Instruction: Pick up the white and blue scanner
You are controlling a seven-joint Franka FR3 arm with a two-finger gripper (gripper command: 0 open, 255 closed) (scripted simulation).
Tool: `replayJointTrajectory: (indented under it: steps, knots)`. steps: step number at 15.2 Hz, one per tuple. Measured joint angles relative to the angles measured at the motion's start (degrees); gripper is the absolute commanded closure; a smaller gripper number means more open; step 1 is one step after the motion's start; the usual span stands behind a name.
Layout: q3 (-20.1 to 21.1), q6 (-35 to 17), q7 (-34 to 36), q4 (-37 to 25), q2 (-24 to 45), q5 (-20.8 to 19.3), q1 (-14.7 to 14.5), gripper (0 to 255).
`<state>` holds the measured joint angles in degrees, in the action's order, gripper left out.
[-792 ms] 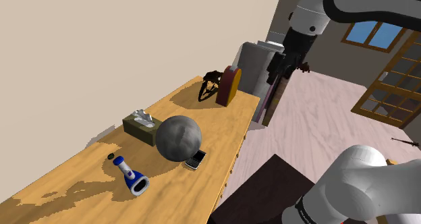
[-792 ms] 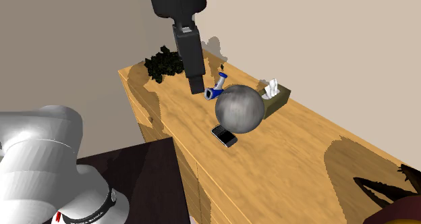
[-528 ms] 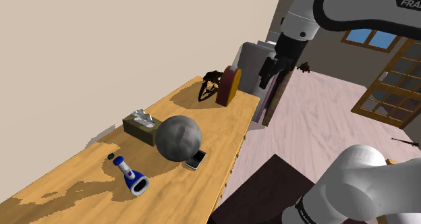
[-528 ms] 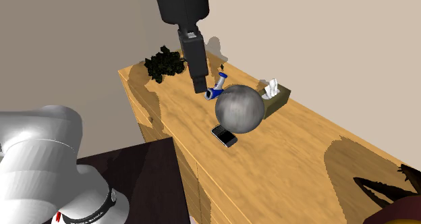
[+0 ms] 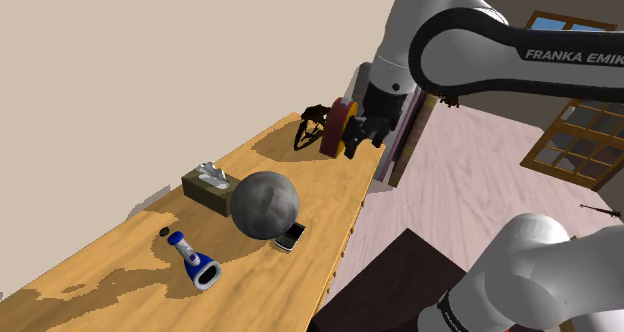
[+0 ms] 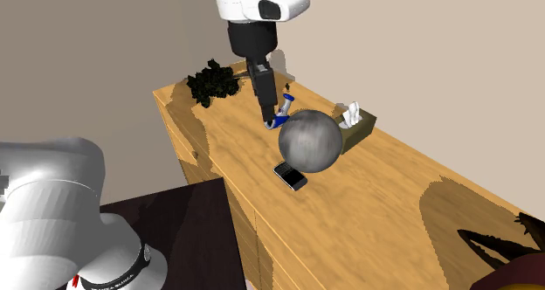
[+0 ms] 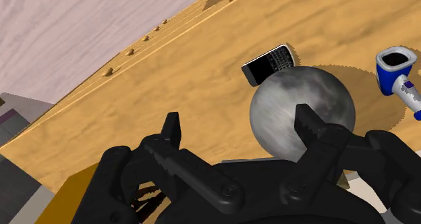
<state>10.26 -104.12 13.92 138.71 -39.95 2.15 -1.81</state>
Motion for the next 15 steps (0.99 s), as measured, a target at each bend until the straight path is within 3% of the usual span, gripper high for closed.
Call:
replayJointTrajectory:
  steps: [9, 15]
  knots:
    - [8.72, -13.34, 8.73, 0.71, 12.36, 1.88, -1.75, 0]
    - [14.79, -21.65, 16.00, -2.58, 24.13, -0.66, -1.55, 0]
